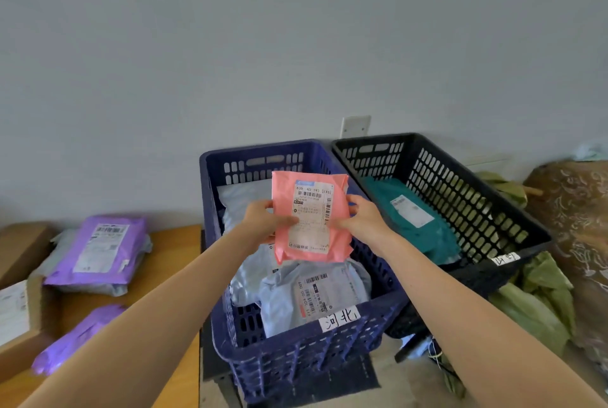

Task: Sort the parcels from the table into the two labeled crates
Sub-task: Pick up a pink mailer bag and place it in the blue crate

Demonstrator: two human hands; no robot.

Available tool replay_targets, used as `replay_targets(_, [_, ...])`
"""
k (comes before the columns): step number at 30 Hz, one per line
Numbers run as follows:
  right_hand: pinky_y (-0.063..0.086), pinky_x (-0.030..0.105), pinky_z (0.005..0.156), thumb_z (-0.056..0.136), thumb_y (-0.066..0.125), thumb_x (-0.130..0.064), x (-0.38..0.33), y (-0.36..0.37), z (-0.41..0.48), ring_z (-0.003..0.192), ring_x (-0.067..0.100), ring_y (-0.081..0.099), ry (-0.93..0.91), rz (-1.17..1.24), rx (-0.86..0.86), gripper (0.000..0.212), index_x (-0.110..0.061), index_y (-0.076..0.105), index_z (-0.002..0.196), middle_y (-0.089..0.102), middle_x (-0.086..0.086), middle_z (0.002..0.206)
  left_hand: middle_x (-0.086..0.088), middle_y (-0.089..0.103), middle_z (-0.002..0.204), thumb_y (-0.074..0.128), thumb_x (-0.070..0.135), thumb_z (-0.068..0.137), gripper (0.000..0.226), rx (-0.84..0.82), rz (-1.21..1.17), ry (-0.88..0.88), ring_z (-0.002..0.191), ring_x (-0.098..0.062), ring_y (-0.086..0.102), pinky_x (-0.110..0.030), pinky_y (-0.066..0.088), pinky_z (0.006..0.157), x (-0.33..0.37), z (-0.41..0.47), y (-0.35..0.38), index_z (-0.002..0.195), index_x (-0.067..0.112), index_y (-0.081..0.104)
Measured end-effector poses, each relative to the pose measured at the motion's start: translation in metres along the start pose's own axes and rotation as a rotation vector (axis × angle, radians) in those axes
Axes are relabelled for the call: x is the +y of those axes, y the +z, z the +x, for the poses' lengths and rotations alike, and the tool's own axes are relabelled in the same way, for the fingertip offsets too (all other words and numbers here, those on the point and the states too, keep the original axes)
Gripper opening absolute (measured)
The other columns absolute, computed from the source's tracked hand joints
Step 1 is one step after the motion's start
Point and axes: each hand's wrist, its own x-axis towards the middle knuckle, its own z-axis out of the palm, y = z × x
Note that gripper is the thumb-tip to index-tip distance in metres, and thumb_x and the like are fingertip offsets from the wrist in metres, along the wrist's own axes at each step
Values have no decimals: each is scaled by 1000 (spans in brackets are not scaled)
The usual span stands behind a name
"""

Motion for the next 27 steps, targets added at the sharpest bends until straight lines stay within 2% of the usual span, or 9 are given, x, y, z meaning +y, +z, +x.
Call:
replay_targets(2, [53, 41, 93, 77, 72, 1, 3, 3, 17, 112, 24, 60, -6, -37, -1, 58, -8, 50, 131, 61, 8, 123, -15, 67, 114, 74, -1, 79, 51, 37, 5, -23, 95, -32, 68, -46, 58, 79, -4, 18, 7, 125, 3, 53])
replay_targets(5, [51, 39, 92, 82, 65, -1, 9, 9, 39, 103, 17, 55, -42, -120, -45, 60, -13, 44, 137, 57, -4, 110, -16, 66, 114, 73, -1, 80, 50, 77, 8, -65, 91, -30, 69, -40, 59, 67, -15, 42, 15, 125, 3, 50])
replay_targets(7, [51, 39, 91, 81, 63, 3, 17, 15, 53, 101, 16, 53, -41, -213, -100, 63, -13, 41, 137, 57, -3, 111, -15, 66, 114, 73, -2, 80, 50, 95, 18, -103, 90, -30, 68, -39, 59, 64, -25, 53, 20, 124, 3, 48])
replay_targets(11, [52, 37, 87, 77, 68, 4, 37, 24, 82, 102, 20, 58, 11, -392, -221, 60, -11, 45, 131, 61, 8, 122, -15, 66, 114, 68, -3, 84, 33, 73, 102, -178, 98, -32, 66, -46, 58, 79, -47, 73, 27, 113, 3, 54])
replay_targets(14, [51, 36, 89, 79, 71, 0, 52, 31, 97, 106, 22, 57, 76, -453, -288, 67, -7, 39, 137, 59, 11, 126, -12, 66, 112, 67, -1, 84, 20, 75, 160, -221, 100, -30, 66, -46, 58, 80, -61, 85, 29, 97, 9, 56])
replay_targets(16, [50, 36, 90, 81, 70, -4, 60, 36, 104, 108, 23, 57, 90, -481, -294, 71, -7, 33, 142, 58, 11, 128, -12, 65, 113, 68, 2, 83, 25, 103, 201, -213, 102, -31, 64, -46, 58, 82, -68, 92, 31, 105, 7, 57])
replay_targets(21, [48, 26, 71, 87, 58, 1, 78, 46, 120, 96, 20, 59, 98, -520, -311, 65, -9, 30, 146, 62, 8, 119, -13, 62, 118, 70, 3, 82, 41, 142, 251, -234, 106, -33, 62, -48, 56, 86, -81, 105, 36, 119, 4, 53])
replay_targets(24, [49, 30, 83, 88, 60, 0, 86, 48, 122, 114, 27, 57, 133, -559, -358, 88, -11, 4, 155, 53, 12, 130, -14, 60, 121, 70, 3, 82, 47, 124, 286, -269, 107, -32, 62, -46, 56, 85, -90, 111, 40, 123, 3, 49])
replay_targets(27, [43, 32, 101, 85, 58, 4, 89, 47, 120, 132, 30, 40, 9, -557, -314, 85, -16, 11, 153, 25, 12, 148, -18, 44, 138, 77, 7, 77, 85, 199, 356, -227, 118, -37, 54, -48, 51, 95, -97, 117, 45, 143, 9, 23])
